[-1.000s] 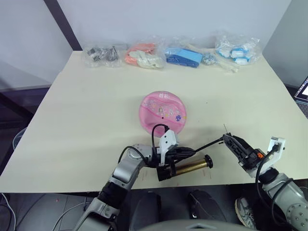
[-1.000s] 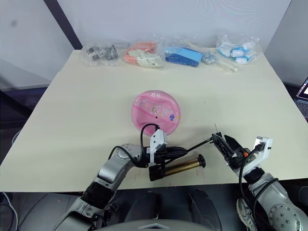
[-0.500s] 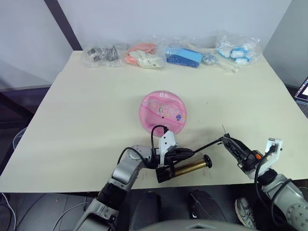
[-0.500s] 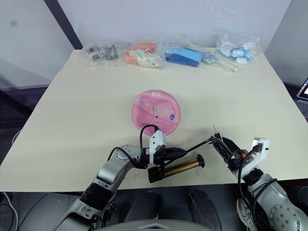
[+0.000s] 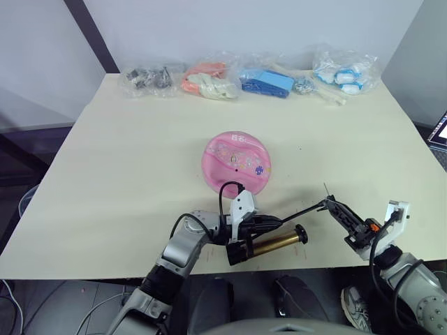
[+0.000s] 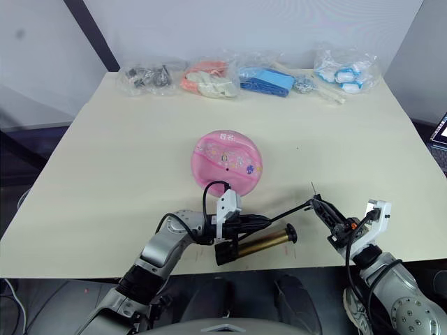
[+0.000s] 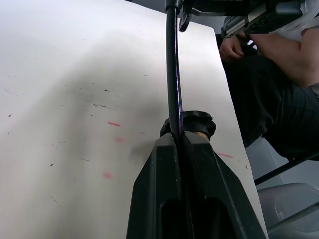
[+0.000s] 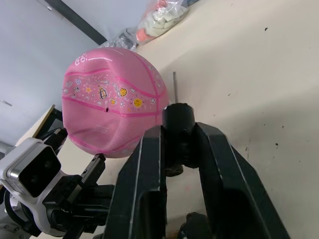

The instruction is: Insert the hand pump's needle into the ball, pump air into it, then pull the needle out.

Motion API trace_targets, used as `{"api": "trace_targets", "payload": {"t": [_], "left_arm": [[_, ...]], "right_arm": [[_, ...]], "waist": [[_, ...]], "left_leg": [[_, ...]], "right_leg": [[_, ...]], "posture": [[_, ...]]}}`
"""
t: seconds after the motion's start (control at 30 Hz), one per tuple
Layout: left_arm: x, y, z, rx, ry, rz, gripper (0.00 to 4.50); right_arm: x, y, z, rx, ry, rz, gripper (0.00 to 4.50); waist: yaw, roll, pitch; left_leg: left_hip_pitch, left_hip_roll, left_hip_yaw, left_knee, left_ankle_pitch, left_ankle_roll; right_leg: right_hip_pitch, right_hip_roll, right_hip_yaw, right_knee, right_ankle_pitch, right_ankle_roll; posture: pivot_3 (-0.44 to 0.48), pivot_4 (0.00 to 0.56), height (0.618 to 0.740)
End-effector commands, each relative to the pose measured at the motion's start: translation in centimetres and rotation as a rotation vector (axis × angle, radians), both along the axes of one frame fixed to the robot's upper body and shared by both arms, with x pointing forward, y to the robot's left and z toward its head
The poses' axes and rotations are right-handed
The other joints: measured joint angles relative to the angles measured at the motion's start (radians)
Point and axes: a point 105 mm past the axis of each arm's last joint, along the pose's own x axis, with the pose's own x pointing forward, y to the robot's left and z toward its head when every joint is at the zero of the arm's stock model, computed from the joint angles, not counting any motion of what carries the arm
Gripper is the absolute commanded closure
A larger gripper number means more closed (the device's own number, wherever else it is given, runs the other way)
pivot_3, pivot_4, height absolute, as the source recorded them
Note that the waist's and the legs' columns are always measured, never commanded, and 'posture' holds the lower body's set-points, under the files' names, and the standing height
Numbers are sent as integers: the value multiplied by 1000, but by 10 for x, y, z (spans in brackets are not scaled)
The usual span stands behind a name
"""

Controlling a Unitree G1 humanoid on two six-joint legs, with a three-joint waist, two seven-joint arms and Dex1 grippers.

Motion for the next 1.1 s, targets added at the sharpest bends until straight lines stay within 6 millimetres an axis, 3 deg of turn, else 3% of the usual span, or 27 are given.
{"api": "trace_targets", "payload": {"t": [0.03,0.77,0.93,1.1], "left_arm": [[0,0,6,-19,-28,-12,4500],[1,6,3,-10,-23,-33,4500],[-1,8,7,-21,-32,-33,2751],[-5,15,13,-22,-51,-49,437]], "right_arm": [[0,0,6,-2,-26,12,4149],[-6,-1,28,-91,-114,148,4149],[-4,1,34,-113,-143,171,4149],[-4,4,43,-189,-192,226,4149]], "waist": [[0,0,0],[0,0,0],[0,0,1],[-1,-1,1]], "left_leg": [[0,0,0,0,0,0],[0,0,0,0,0,0],[0,0,0,0,0,0],[0,0,0,0,0,0]], "right_leg": [[0,0,0,0,0,0],[0,0,0,0,0,0],[0,0,0,0,0,0],[0,0,0,0,0,0]], "posture": [[0,150,740],[0,150,740],[0,150,740],[0,150,740]]}}
